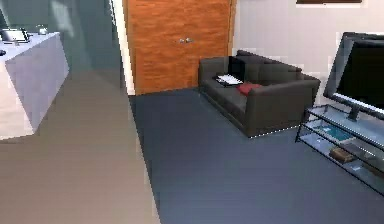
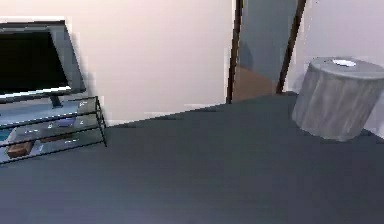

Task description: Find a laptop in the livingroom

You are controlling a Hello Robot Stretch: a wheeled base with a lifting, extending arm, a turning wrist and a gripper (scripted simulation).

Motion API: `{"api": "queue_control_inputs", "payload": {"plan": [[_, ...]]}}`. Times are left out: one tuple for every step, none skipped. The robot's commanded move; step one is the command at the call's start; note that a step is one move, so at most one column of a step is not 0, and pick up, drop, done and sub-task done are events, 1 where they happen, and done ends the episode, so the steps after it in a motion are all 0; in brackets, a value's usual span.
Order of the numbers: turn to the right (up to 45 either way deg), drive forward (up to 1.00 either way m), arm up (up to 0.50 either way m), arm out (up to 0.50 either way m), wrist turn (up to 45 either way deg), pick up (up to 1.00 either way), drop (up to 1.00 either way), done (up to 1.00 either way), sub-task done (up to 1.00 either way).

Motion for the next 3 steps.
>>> {"api": "queue_control_inputs", "payload": {"plan": [[0.0,1.0,0.0,0.0,0.0,0.0,0.0,0.0,0.0],[0.0,1.0,0.0,0.0,0.0,0.0,0.0,0.0,0.0],[9.0,0.0,0.0,0.0,0.0,0.0,0.0,0.0,0.0]]}}
